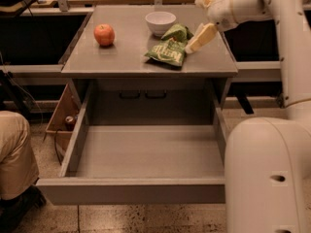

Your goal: Pick green jalapeno chip bag from top drawer and place on counter

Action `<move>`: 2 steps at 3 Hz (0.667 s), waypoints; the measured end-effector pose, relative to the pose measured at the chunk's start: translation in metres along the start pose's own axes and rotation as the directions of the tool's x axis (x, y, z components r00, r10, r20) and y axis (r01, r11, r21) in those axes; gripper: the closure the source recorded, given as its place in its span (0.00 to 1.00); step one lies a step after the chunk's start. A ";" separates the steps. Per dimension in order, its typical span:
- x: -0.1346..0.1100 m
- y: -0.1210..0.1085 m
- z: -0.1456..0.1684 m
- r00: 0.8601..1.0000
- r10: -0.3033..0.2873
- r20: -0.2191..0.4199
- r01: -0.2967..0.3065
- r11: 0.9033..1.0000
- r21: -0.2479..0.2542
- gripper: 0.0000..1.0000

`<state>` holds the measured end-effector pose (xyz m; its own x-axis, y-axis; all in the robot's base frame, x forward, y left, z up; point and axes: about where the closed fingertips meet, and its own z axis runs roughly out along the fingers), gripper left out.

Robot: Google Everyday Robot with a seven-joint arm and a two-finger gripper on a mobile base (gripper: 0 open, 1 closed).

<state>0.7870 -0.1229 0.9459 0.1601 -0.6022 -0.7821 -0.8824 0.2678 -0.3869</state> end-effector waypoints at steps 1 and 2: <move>-0.014 0.013 -0.074 0.998 -0.049 -0.028 0.049 0.999 0.001 0.00; -0.014 0.013 -0.074 0.998 -0.049 -0.028 0.049 0.999 0.001 0.00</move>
Offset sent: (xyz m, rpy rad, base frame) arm -0.0807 -0.0733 0.0709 -0.0771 -0.0508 0.0192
